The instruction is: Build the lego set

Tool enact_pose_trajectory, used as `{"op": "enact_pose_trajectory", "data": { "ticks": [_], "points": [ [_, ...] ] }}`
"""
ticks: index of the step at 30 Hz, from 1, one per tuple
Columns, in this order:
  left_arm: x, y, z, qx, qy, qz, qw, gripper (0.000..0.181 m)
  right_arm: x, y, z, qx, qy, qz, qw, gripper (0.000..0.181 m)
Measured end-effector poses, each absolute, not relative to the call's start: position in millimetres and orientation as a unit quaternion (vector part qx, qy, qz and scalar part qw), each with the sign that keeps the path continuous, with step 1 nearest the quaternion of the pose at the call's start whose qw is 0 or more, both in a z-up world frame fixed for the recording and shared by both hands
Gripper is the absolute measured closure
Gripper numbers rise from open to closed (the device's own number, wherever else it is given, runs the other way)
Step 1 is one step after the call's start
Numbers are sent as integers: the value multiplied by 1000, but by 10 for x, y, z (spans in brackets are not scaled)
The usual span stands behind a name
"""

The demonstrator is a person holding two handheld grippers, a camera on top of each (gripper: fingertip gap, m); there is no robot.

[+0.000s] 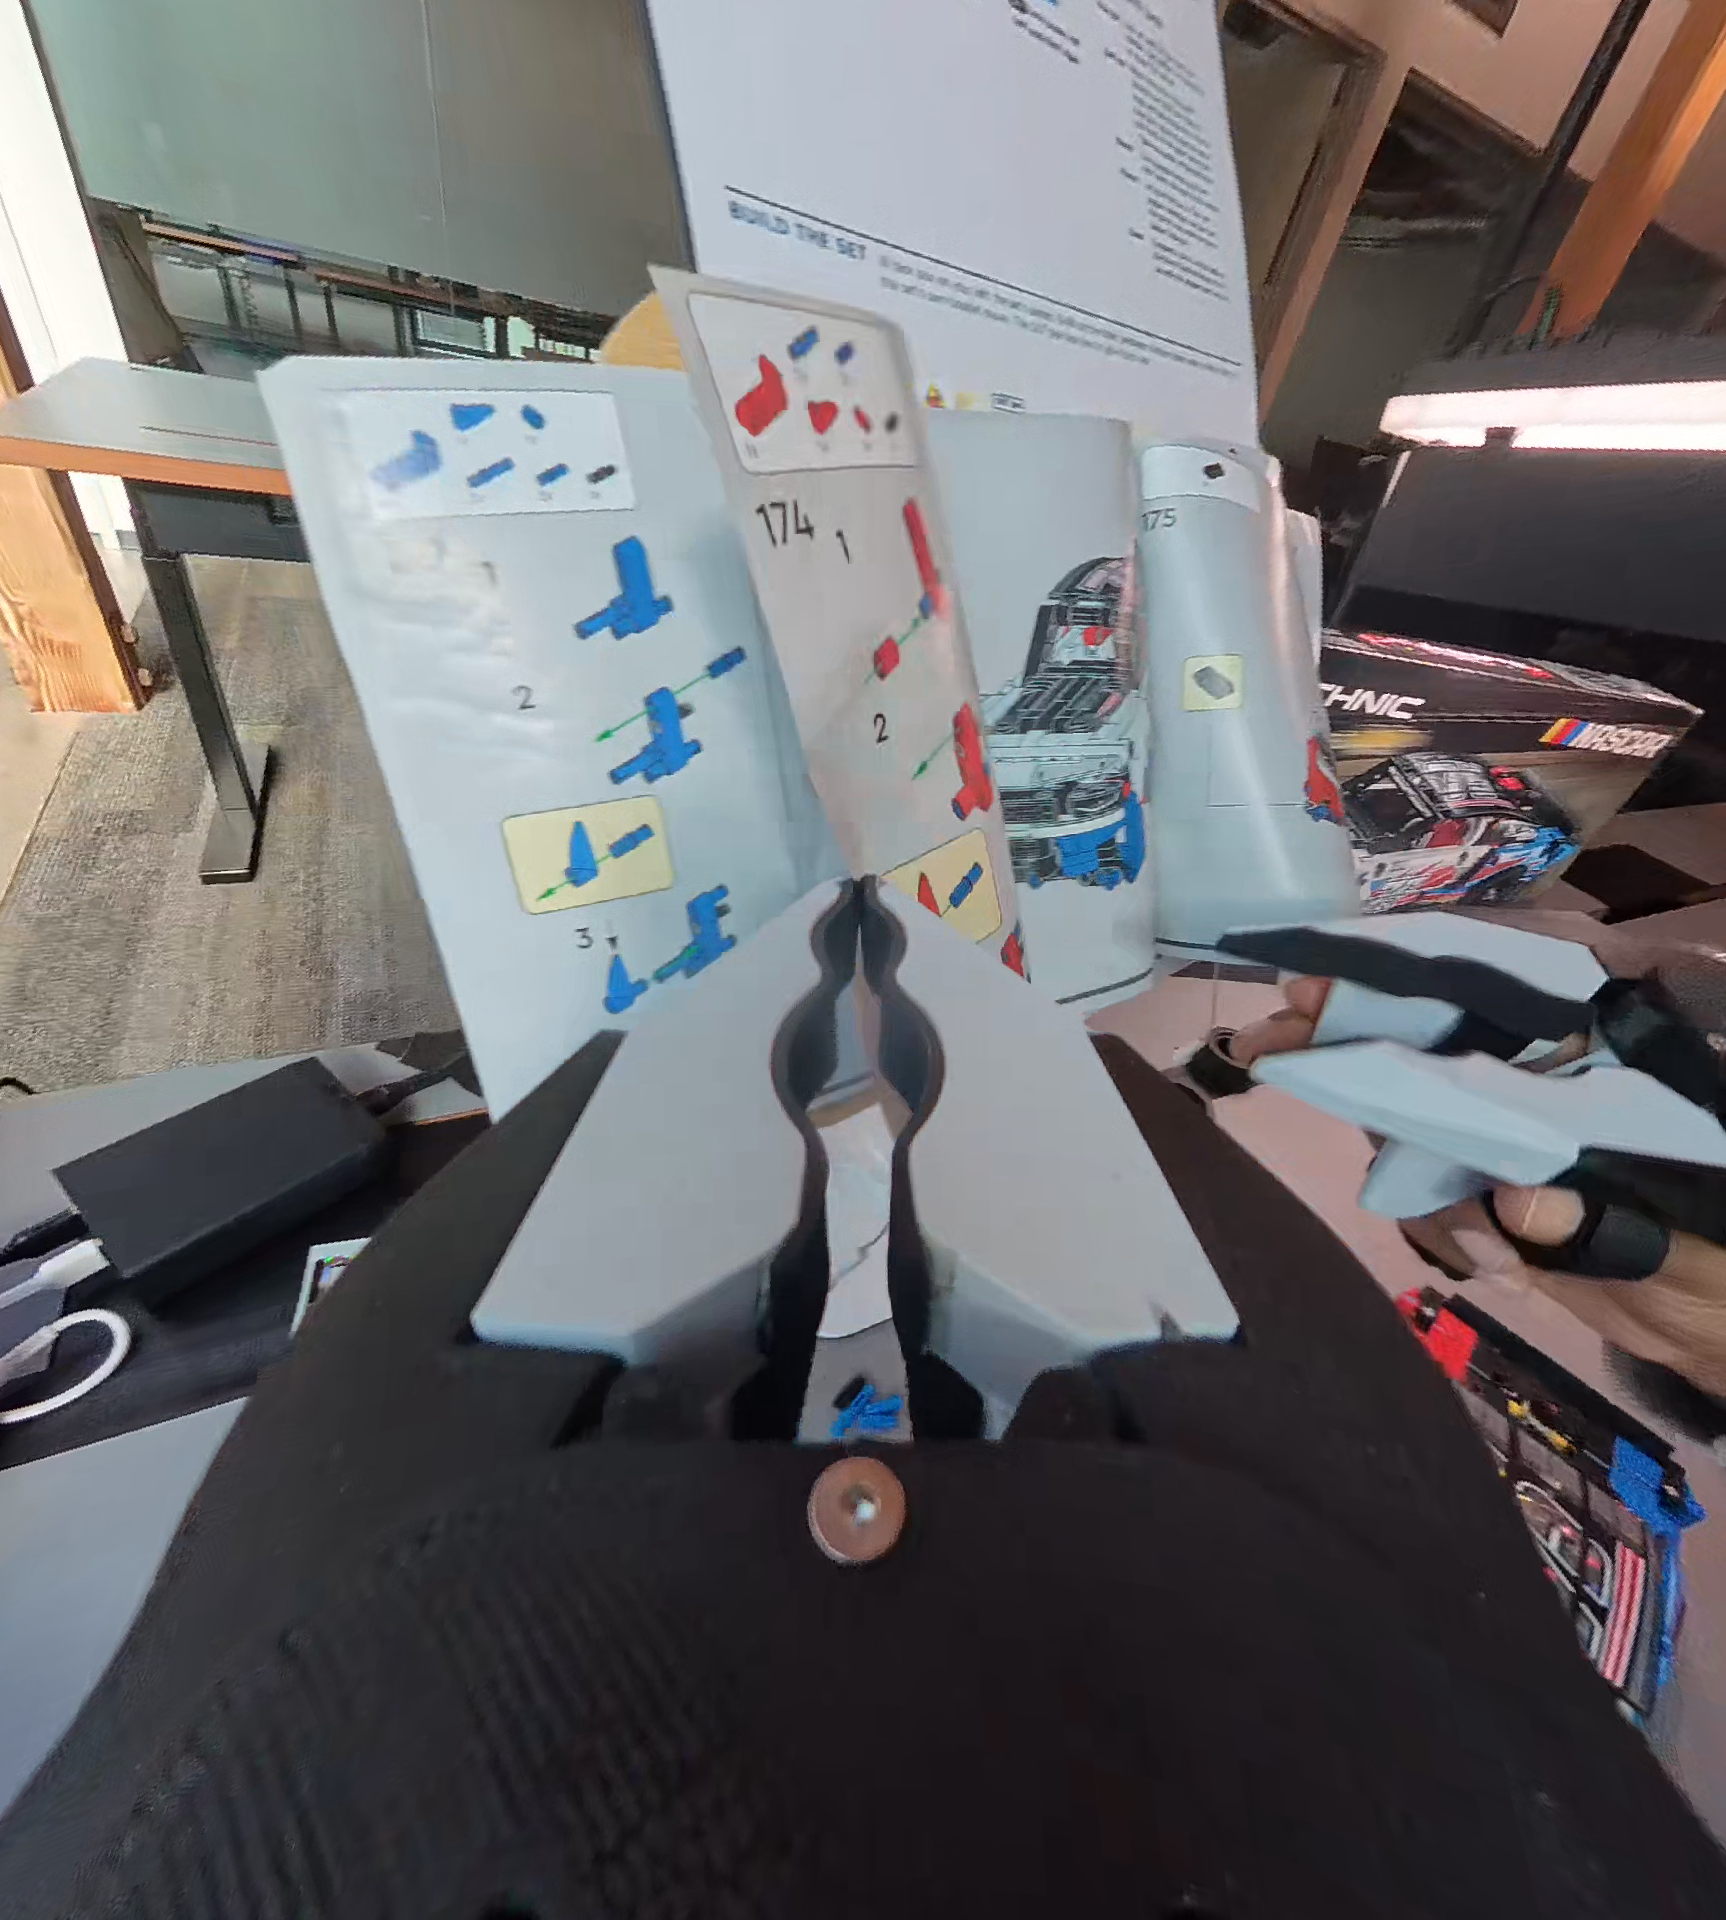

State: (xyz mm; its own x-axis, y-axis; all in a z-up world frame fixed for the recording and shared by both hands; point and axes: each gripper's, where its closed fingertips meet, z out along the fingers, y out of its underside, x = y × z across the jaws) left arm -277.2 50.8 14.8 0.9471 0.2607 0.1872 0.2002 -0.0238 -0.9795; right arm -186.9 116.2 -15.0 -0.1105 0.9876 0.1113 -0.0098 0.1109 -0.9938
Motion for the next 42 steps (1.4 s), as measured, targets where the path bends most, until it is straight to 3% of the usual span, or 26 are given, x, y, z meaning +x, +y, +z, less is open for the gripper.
{"op": "enact_pose_trajectory", "data": {
  "ticks": [1,6,7,9,18,24,28,29,31,35,40,42],
  "points": [
    [-2887,478,119,-720,-165,36,673,181,-1877,1426,-198,-489,-521,490,499,144],
    [-3329,421,-60,-741,-182,80,641,181,-1874,2246,-405,-583,-478,371,541,137],
    [-3366,441,-85,-742,-184,76,640,181,-1881,2313,-424,-598,-473,357,540,129],
    [-3435,480,-130,-746,-184,87,634,181,-1893,2392,-438,-616,-470,332,538,117],
    [-3595,576,-108,-736,-181,134,638,181,-1996,2361,-483,-646,-513,292,484,95],
    [-3708,647,-94,-742,-178,142,631,181,-2005,2388,-71,-632,-471,338,515,97],
    [-3710,650,-78,-725,-197,124,648,181,-2138,2537,-215,-644,-470,307,519,92],
    [-3707,601,-56,-713,-215,121,657,180,-2143,2540,-214,-644,-464,308,525,92],
    [-3632,431,22,-667,-256,111,691,158,-2147,2520,-224,-643,-459,306,531,89],
    [-2883,417,-461,-627,-318,-79,707,135,-2154,2522,-230,-630,-452,304,553,87],
    [-2149,855,-1448,-530,-462,-393,593,104,-2158,2525,-229,-634,-449,299,554,87],
    [-2297,984,-1517,-433,-504,-447,599,106,-2154,2526,-229,-634,-448,298,556,87]
  ]
}}
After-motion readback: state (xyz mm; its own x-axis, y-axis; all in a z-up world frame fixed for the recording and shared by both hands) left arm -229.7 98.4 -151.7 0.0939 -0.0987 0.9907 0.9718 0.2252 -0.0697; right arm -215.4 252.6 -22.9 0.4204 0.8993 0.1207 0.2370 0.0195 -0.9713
